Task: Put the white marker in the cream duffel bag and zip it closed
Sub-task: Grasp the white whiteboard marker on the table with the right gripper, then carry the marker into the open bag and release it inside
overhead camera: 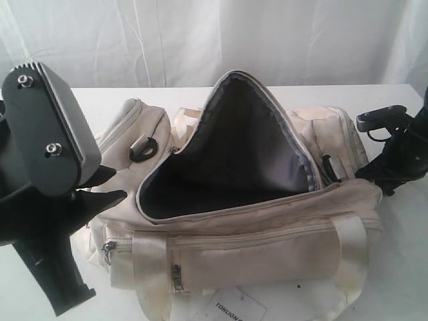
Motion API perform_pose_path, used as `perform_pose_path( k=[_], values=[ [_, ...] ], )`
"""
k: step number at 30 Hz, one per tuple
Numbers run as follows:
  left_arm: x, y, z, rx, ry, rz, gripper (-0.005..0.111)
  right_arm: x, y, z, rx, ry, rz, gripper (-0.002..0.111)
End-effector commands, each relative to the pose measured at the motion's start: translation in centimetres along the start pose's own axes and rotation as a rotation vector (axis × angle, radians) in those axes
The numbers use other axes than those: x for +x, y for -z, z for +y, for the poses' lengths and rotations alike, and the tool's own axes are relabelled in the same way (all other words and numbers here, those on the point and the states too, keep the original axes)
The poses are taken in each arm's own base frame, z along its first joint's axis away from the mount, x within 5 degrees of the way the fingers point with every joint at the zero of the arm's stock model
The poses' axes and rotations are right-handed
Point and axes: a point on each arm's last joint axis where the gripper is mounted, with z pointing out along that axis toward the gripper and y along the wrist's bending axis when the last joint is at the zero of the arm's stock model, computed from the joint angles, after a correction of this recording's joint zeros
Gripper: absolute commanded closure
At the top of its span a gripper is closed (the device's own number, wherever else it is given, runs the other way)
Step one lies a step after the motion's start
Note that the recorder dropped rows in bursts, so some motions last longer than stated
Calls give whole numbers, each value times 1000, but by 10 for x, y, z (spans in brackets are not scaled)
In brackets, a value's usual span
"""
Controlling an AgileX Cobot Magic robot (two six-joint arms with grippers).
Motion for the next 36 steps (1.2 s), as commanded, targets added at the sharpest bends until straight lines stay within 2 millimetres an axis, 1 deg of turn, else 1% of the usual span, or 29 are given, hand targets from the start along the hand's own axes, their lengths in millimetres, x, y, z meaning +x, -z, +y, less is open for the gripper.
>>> perform_pose_path(
  k=[1, 4, 8, 10, 18, 23, 27, 28, 30, 33, 36],
  values=[
    [-2, 3, 1, 0, 15, -10, 75, -2, 18, -6, 28, -30, -45, 108],
    [-2, 3, 1, 1, 15, -15, 75, -5, 42, -9, 53, -73, -102, 108],
    [-2, 3, 1, 1, 15, -15, 75, -4, 76, -8, 68, -74, -136, 108],
    [-2, 3, 1, 1, 15, -15, 75, -2, 88, -6, 68, -76, -138, 108],
    [-3, 3, 1, -2, 6, -25, 75, 10, 141, 1, 73, -97, -164, 108],
    [-3, 3, 2, -8, -3, -27, 75, 25, 185, 11, 82, -108, -194, 108],
    [-3, 3, 2, -7, -3, -29, 75, 46, 233, 26, 85, -97, -247, 108],
    [-3, 3, 2, -8, -5, -29, 75, 50, 242, 30, 80, -96, -264, 108],
    [-4, 3, 2, -7, -5, -33, 75, 60, 264, 42, 61, -77, -313, 108],
    [-5, 3, 1, -2, -6, -48, 75, 74, 288, 61, 19, -43, -369, 108],
    [-5, 3, 1, -2, -6, -48, 75, 85, 305, 78, -35, -14, -413, 108]
  ],
)
